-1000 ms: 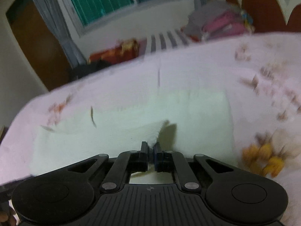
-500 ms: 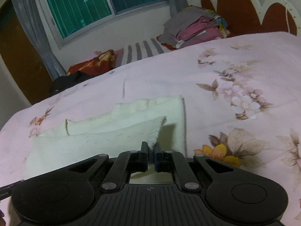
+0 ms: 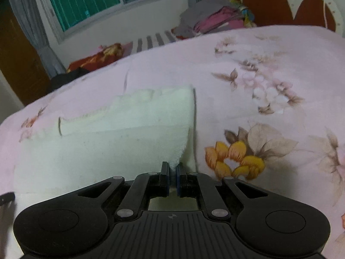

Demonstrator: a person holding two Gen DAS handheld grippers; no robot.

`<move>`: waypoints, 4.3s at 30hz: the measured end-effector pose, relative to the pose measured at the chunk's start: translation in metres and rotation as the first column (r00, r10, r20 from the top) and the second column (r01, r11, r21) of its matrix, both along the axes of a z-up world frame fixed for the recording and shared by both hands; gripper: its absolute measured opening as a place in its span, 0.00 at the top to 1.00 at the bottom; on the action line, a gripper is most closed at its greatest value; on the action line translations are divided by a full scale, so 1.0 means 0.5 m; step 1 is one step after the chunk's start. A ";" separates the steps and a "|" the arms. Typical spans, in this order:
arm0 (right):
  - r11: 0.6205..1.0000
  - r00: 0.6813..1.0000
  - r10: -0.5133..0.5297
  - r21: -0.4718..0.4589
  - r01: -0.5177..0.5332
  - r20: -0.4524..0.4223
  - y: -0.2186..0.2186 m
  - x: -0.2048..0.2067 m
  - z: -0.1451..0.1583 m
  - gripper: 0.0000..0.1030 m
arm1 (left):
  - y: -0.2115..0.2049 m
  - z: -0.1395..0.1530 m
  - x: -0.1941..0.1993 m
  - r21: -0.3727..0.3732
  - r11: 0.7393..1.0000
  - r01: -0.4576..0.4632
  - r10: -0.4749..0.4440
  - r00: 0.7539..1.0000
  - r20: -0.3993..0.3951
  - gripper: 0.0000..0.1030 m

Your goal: Fold small clothes

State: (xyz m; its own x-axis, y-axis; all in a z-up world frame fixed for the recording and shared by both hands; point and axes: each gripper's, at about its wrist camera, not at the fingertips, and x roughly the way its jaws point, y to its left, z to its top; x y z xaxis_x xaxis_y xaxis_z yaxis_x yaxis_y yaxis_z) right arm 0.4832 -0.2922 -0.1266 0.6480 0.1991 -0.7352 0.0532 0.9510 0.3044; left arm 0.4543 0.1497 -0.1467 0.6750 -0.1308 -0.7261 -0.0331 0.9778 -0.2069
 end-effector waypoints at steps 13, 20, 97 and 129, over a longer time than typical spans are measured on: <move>0.987 0.988 0.145 -0.072 -0.142 0.045 0.094 0.028 0.009 0.78 | -0.085 -0.024 0.070 -0.081 0.991 0.103 -0.097 0.992 0.079 0.55; 0.999 0.997 0.041 -0.022 -0.040 0.064 0.031 0.076 0.018 0.78 | -0.057 0.016 0.141 -0.100 0.991 0.088 -0.078 0.992 0.096 0.52; 0.986 0.994 0.038 -0.164 -0.022 0.098 0.083 -0.099 0.059 0.58 | -0.151 0.016 -0.022 0.223 0.961 0.163 -0.179 0.982 0.052 0.06; 0.965 0.999 0.039 0.261 -0.029 -0.033 -0.170 -0.632 0.014 0.48 | -0.048 0.005 -0.585 -0.165 0.986 -0.008 0.003 1.000 -0.027 0.58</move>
State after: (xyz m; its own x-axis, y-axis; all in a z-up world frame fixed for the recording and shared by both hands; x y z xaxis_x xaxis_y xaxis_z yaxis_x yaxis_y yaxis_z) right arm 0.1672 -0.3773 -0.1193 0.6106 0.4086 -0.6784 0.0382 0.8404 0.5406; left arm 0.1620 0.1258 -0.1441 0.6570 -0.2467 -0.7124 -0.0459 0.9301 -0.3645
